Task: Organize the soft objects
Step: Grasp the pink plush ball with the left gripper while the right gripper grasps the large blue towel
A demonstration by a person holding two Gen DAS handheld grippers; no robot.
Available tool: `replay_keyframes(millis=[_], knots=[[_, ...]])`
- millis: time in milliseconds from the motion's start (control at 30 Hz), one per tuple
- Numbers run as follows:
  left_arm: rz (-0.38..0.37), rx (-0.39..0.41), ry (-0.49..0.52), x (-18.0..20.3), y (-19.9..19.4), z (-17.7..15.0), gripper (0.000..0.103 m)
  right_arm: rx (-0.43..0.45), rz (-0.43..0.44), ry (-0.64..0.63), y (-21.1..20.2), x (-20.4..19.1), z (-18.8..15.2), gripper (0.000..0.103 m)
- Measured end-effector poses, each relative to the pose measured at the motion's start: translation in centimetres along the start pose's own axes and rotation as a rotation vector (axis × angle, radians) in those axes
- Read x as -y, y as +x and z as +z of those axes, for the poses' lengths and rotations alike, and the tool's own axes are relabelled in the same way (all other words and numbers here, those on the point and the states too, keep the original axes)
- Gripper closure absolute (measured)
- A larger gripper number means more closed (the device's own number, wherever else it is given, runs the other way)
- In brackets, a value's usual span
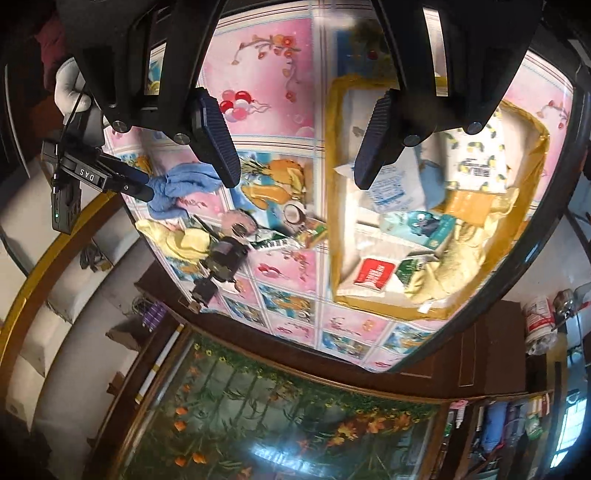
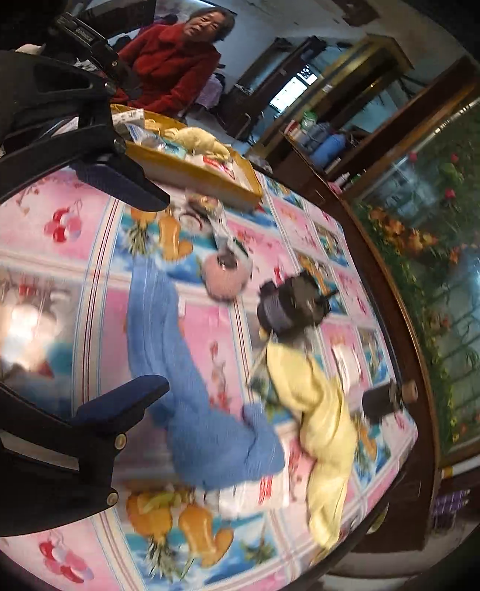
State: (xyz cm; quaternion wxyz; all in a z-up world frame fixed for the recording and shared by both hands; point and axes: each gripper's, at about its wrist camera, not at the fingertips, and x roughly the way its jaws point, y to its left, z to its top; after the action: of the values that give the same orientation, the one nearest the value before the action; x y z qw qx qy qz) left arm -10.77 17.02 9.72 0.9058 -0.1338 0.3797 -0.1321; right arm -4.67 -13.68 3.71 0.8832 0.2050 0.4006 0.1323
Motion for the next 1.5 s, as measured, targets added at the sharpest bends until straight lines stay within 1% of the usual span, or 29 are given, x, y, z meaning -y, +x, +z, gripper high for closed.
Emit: replay_keyframes(millis=[67, 133, 200, 267, 333, 400, 467, 500, 567, 633, 767, 900, 1000, 1033, 1067, 1100, 1167, 1267, 1367, 1500], knots=[[-0.002, -0.028, 0.035, 1.6, 1.1, 0.5, 0.038, 0.022, -0.030, 0.021, -0.8, 2.0, -0.2, 0.013], [0.005, -0.042, 0.093, 3.3, 2.5, 1.3, 0.038, 0.043, -0.045, 0.023, -1.5, 3.1, -0.2, 0.013], [0.028, -0.054, 0.144, 4.7, 4.4, 2.4, 0.038, 0.067, -0.066, 0.019, -2.2, 4.3, -0.2, 0.012], [0.035, -0.085, 0.167, 5.9, 6.7, 3.2, 0.039, 0.076, -0.065, 0.031, -2.4, 5.1, -0.1, 0.012], [0.022, -0.105, 0.187, 6.9, 8.4, 3.8, 0.039, 0.071, -0.053, 0.041, -2.3, 5.7, -0.2, 0.012], [-0.018, -0.118, 0.228, 8.5, 10.3, 3.9, 0.039, 0.067, -0.053, 0.028, -2.1, 5.8, -0.4, 0.012], [-0.060, -0.157, 0.255, 9.9, 12.4, 3.8, 0.039, 0.067, -0.053, 0.012, -2.2, 6.0, -0.5, 0.012], [-0.066, -0.187, 0.259, 10.4, 13.7, 3.6, 0.039, 0.069, -0.053, 0.006, -2.1, 6.0, -0.6, 0.012], [-0.039, -0.228, 0.273, 11.2, 16.0, 3.4, 0.039, 0.076, -0.052, -0.002, -2.1, 6.0, -0.6, 0.012], [0.011, -0.241, 0.267, 11.6, 17.9, 3.8, 0.039, 0.083, -0.045, 0.001, -2.1, 6.3, -0.6, 0.012], [0.049, -0.243, 0.253, 11.5, 20.5, 4.6, 0.039, 0.097, -0.027, 0.011, -2.2, 6.6, -0.4, 0.012], [0.079, -0.245, 0.276, 11.8, 22.5, 4.7, 0.039, 0.107, -0.014, 0.015, -2.7, 6.7, -0.1, 0.012], [0.083, -0.241, 0.297, 11.9, 23.3, 4.4, 0.039, 0.111, -0.017, -0.008, -2.9, 6.2, 0.5, 0.012], [0.077, -0.250, 0.296, 11.8, 23.6, 4.2, 0.050, 0.114, -0.015, -0.015, -2.9, 6.0, 0.7, 0.012], [0.078, -0.252, 0.299, 11.7, 23.7, 4.2, 0.064, 0.116, -0.013, -0.020, -2.9, 5.8, 0.8, 0.012], [0.084, -0.246, 0.310, 11.6, 23.5, 4.2, 0.069, 0.117, -0.012, -0.026, -2.8, 5.6, 0.9, 0.012], [0.047, -0.260, 0.284, 11.2, 23.0, 4.4, 0.070, 0.115, -0.012, -0.035, -2.6, 5.3, 0.9, 0.012], [0.015, -0.221, 0.261, 10.6, 20.7, 4.7, 0.071, 0.111, -0.013, -0.039, -2.6, 5.3, 1.0, 0.012], [-0.016, -0.180, 0.230, 10.2, 17.9, 4.9, 0.071, 0.127, -0.025, -0.025, -3.3, 6.1, 1.2, 0.012], [-0.052, -0.135, 0.196, 9.3, 14.8, 4.7, 0.071, 0.149, -0.088, 0.001, -4.4, 8.2, 1.9, 0.012]])
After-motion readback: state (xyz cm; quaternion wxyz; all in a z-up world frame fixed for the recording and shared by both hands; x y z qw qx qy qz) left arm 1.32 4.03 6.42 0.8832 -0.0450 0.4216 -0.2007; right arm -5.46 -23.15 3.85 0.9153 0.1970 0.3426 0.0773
